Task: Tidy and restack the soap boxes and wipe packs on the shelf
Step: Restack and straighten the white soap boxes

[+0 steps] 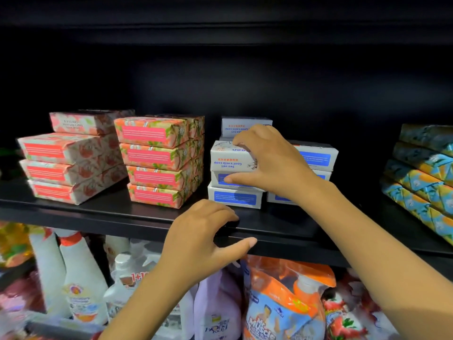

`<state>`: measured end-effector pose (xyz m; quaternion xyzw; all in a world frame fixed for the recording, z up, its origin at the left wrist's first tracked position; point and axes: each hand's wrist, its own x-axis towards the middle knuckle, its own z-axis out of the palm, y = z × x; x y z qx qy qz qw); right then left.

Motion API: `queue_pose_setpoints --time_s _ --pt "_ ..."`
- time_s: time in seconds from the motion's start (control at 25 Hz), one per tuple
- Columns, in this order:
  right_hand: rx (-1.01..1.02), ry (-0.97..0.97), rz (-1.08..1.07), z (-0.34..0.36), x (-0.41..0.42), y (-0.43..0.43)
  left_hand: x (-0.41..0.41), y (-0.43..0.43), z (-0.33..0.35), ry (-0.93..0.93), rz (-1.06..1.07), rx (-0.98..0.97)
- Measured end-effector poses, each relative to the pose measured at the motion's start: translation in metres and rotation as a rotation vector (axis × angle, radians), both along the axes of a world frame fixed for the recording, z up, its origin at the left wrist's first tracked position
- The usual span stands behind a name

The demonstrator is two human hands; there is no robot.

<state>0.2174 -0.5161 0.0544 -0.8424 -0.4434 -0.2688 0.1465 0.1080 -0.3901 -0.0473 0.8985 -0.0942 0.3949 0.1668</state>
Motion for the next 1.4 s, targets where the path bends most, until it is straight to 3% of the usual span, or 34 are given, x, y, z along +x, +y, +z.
queue_pose_setpoints --time_s 0.2,0.36,0.48,0.56,0.64,0.76,0.92,1.12,1.4 --pt "-0.102 0.000 -0.076 0.005 0.002 0.004 0.002 0.002 -0.001 0.010 -0.008 0.009" --pt "0.114 -0.110 -0.026 0.002 -0.011 -0.012 0.001 0.002 0.003 -0.071 -0.075 -0.080" --pt "0.322 -0.051 -0.011 -0.006 -0.019 -0.046 0.006 0.006 0.020 -0.247 -0.096 -0.222" --pt "0.348 -0.017 -0.053 -0.017 -0.021 -0.072 0.014 0.008 0.037 -0.287 -0.080 -0.203" --pt "0.339 0.019 -0.105 -0.033 -0.023 -0.094 0.028 0.009 0.053 -0.214 -0.049 -0.093" --pt "0.304 0.096 -0.136 -0.056 -0.027 -0.118 0.057 0.009 0.069 0.064 0.025 0.078" --pt "0.308 0.165 -0.103 -0.068 -0.031 -0.139 0.080 0.016 0.076 0.241 0.072 0.150" --pt "0.346 0.125 -0.071 -0.068 -0.032 -0.148 0.078 0.015 0.076 0.240 0.092 0.159" --pt "0.445 -0.009 -0.065 -0.020 -0.013 -0.142 0.033 -0.004 0.058 0.020 0.018 0.066"
